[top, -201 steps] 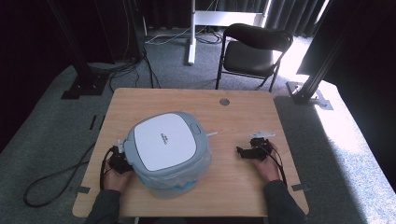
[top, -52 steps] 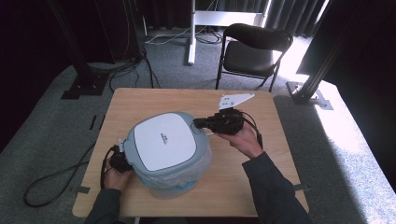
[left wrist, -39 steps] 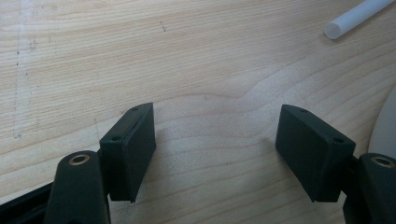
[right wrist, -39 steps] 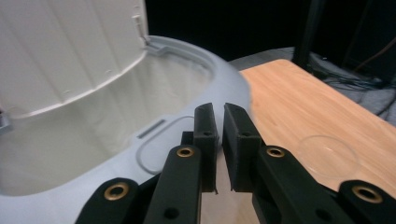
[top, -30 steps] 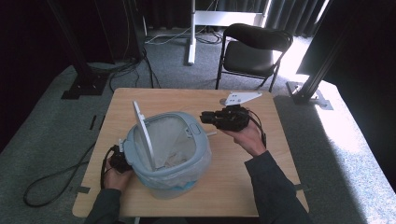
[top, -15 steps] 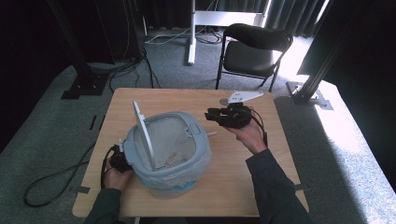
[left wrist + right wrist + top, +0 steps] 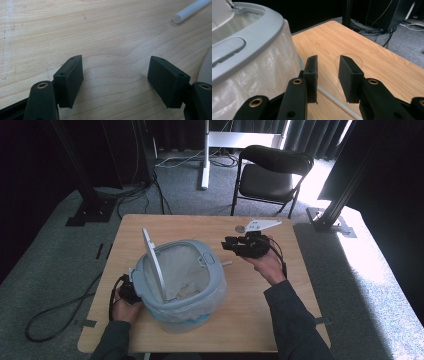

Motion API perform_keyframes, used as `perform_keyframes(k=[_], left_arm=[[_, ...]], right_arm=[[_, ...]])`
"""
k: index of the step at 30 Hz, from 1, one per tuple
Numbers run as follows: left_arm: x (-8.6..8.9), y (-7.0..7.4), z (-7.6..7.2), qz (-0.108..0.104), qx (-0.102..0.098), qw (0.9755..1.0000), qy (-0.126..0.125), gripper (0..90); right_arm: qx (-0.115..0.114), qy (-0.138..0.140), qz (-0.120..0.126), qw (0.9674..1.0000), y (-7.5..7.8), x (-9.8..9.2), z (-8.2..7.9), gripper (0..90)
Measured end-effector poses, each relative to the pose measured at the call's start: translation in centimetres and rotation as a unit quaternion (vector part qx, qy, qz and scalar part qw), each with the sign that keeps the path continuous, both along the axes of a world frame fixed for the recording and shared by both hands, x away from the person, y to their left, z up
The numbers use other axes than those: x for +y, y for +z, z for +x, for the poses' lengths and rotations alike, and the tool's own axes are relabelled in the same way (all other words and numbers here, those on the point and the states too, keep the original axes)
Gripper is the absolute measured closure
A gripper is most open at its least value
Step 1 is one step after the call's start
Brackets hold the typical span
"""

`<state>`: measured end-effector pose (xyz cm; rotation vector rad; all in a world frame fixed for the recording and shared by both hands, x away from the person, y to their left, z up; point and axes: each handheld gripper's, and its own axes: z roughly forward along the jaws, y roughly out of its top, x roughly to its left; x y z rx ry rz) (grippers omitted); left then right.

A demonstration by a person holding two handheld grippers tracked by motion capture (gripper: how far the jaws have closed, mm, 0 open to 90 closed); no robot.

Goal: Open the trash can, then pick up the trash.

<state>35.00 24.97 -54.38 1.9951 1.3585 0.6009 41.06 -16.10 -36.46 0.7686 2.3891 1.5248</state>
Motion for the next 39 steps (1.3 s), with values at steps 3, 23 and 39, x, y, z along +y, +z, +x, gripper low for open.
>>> perform_keyframes(k=[3,23,39], left_arm=[[-0.1,0.0,0.1,0.000,0.000,1.0000,-0.001,28.7],[-0.1,0.0,0.1,-0.001,0.000,1.0000,-0.001,28.7],[-0.1,0.0,0.1,-0.001,-0.001,1.0000,0.000,28.7]], right_arm=[[-0.001,-0.005,-0.008,1.0000,-0.3,-0.1,0.2,67.3],[0.030,-0.025,-0.079,0.9961,-5.4,0.6,3.3,59.1],[0.050,-0.005,-0.114,0.9922,-9.0,2.2,4.9,59.1]])
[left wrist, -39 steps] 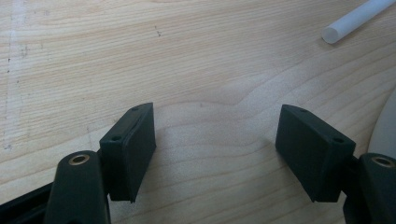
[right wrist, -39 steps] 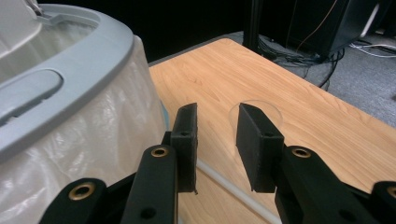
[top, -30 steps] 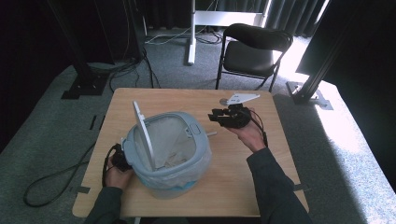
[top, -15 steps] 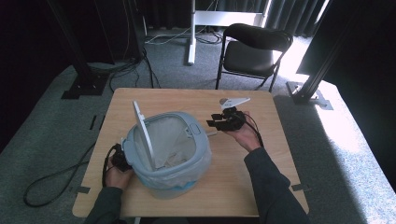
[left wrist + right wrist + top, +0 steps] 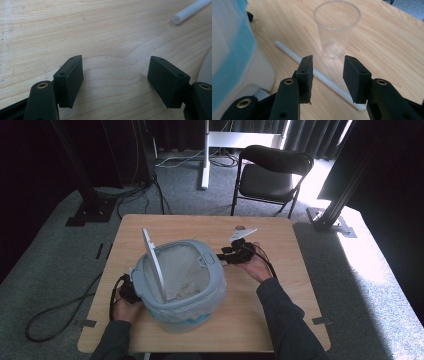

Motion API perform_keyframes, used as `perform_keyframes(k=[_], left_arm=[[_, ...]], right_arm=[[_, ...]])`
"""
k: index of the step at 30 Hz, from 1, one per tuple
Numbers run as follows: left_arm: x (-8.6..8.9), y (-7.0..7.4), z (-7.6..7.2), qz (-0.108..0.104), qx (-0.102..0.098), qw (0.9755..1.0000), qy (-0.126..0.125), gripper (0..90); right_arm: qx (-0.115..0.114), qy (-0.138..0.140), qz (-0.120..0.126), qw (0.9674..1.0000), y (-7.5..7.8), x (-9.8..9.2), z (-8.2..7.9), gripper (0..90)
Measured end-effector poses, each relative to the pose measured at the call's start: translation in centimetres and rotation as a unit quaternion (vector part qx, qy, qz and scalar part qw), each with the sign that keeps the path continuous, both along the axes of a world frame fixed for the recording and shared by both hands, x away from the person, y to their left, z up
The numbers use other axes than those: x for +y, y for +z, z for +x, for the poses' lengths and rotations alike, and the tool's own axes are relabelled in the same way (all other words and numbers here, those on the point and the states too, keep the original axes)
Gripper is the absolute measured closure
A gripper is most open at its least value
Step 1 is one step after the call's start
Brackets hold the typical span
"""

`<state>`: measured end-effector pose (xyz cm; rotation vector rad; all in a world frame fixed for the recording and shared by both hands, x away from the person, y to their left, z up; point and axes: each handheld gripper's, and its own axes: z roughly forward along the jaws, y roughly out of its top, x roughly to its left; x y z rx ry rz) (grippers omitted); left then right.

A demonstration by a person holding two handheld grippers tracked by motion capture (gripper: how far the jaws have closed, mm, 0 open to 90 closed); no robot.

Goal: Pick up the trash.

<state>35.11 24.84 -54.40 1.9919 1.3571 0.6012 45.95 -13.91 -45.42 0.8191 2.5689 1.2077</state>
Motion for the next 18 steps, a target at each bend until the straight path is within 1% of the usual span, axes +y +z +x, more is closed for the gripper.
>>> perform_keyframes(k=[4,5,7,11,14,18], left_arm=[[0.0,0.0,0.0,0.000,0.000,1.0000,0.000,28.8],[0.0,0.0,0.0,0.000,0.001,1.0000,0.000,28.8],[0.0,0.0,0.0,0.000,0.001,1.0000,-0.001,28.7],[0.0,0.0,0.0,0.001,0.000,1.0000,0.000,28.8],[0.0,0.0,0.0,0.001,0.001,1.0000,0.000,28.8],[0.0,0.0,0.0,0.000,0.001,1.0000,0.000,28.8]], right_arm=[[0.010,-0.007,-0.015,0.9998,-1.8,-0.2,0.6,59.7],[0.012,-0.008,-0.015,0.9998,-2.2,-0.3,0.8,59.7],[0.014,-0.009,-0.021,0.9996,-3.0,-0.3,1.0,59.8],[0.016,-0.006,-0.037,0.9992,-4.0,0.0,1.3,59.8],[0.024,-0.005,-0.046,0.9986,-4.7,0.5,1.5,59.7],[0.022,0.001,-0.066,0.9976,-5.4,1.1,1.9,58.6]])
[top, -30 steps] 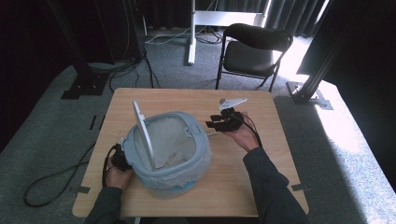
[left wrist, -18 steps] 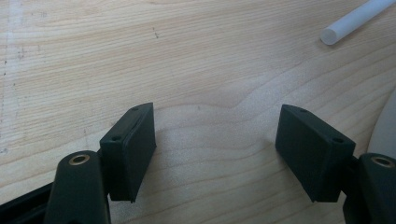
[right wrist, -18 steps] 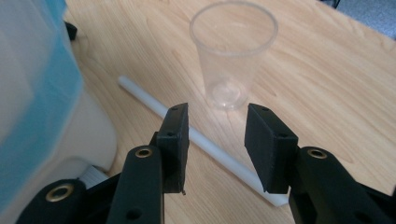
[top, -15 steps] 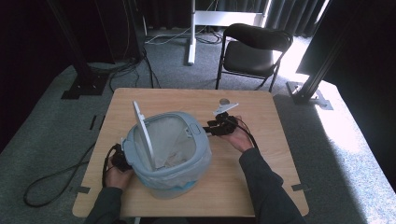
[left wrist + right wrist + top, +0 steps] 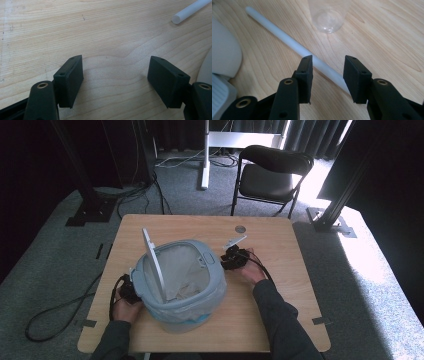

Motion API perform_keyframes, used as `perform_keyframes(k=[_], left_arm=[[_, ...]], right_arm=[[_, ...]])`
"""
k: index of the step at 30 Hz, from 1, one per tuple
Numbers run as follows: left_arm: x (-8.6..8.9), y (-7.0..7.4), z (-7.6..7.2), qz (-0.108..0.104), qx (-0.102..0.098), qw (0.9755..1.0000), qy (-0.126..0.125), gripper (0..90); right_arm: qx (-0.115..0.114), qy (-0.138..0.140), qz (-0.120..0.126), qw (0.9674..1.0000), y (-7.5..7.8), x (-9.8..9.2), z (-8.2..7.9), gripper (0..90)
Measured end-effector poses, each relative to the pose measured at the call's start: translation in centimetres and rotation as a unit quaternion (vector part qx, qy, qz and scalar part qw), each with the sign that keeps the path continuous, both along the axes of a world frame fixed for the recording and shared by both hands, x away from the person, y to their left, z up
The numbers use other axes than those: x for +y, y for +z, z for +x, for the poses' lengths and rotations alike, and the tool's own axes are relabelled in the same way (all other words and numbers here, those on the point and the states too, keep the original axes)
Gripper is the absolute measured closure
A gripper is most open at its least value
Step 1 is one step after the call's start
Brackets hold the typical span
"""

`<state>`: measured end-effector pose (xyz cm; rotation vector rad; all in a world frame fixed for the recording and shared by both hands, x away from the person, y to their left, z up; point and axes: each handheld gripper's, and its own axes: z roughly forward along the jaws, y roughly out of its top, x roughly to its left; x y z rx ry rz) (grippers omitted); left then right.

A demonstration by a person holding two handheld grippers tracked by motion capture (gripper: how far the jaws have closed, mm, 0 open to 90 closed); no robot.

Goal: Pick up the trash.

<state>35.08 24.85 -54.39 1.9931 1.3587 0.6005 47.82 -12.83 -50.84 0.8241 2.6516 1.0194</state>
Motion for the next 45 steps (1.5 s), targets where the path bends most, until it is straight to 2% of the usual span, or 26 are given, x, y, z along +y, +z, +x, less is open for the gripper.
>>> perform_keyframes(k=[6,12,16,20,23,32,35,39,45], left_arm=[[0.0,0.0,0.0,0.000,0.000,1.0000,0.000,28.8],[0.0,0.0,0.0,0.000,0.000,1.0000,0.000,28.8],[0.0,0.0,0.0,0.000,0.000,1.0000,0.001,28.8],[0.0,0.0,0.0,0.000,0.000,1.0000,0.000,28.8],[0.0,0.0,0.0,0.000,0.000,1.0000,0.001,28.8],[0.0,0.0,0.0,-0.001,0.000,1.0000,0.001,28.8],[0.0,0.0,0.0,-0.001,0.000,1.0000,0.001,28.8],[0.0,0.0,0.0,-0.001,0.000,1.0000,0.001,28.8],[0.0,0.0,0.0,-0.001,0.000,1.0000,0.001,28.8]], right_arm=[[0.004,0.005,-0.024,0.9997,-1.0,0.5,0.2,58.0],[-0.002,0.007,-0.033,0.9994,-1.0,0.5,0.0,60.4],[-0.017,0.007,-0.047,0.9987,-1.1,0.5,0.1,60.4],[-0.017,0.012,-0.065,0.9977,-1.6,0.7,0.2,60.6],[-0.019,0.013,-0.070,0.9973,-1.6,0.7,0.1,63.2],[-0.032,0.039,-0.099,0.9939,-1.4,0.7,-1.1,71.8],[-0.034,0.041,-0.106,0.9929,-1.3,0.2,-1.5,74.1],[-0.028,0.043,-0.104,0.9933,-1.3,-0.9,-2.2,78.4],[-0.021,0.036,-0.115,0.9925,-1.2,-3.1,-3.3,78.7]])
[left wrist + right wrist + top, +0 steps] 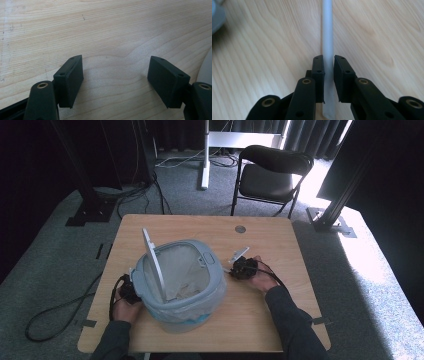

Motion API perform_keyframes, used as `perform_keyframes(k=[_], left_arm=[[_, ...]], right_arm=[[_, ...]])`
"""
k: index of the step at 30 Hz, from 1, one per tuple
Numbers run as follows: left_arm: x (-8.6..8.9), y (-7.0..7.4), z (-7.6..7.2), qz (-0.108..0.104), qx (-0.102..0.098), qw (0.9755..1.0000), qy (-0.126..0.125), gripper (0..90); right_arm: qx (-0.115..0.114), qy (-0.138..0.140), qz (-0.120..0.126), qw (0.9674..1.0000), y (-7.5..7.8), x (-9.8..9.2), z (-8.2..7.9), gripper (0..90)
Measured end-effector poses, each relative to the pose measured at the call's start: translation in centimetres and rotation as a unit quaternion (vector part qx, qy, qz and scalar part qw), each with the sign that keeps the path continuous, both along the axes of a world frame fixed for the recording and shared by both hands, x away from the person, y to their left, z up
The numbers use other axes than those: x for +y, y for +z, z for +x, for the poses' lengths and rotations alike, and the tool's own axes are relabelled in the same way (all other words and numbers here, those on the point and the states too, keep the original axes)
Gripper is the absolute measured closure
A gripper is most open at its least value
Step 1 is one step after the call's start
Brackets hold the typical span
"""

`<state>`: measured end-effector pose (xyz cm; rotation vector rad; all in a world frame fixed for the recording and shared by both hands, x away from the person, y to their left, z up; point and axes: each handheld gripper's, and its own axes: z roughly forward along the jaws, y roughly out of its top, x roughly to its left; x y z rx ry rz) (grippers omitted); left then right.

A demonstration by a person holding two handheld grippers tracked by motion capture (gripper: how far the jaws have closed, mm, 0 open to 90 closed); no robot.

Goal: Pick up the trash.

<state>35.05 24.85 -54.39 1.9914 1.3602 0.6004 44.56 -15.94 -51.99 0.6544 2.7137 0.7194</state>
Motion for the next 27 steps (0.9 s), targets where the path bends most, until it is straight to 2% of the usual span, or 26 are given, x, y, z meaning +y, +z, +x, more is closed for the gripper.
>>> perform_keyframes(k=[6,13,27], left_arm=[[0.0,0.0,0.0,0.000,0.000,1.0000,0.000,28.8],[0.0,0.0,0.0,0.000,0.000,1.0000,0.000,28.8],[0.0,0.0,0.0,0.000,0.000,1.0000,0.000,28.8]], right_arm=[[0.012,-0.009,-0.007,0.9999,0.2,-2.3,-0.8,78.7],[0.020,-0.025,-0.009,0.9995,0.2,-3.8,-1.5,78.5],[0.051,-0.049,-0.053,0.9961,0.8,-3.0,-1.1,77.8]])
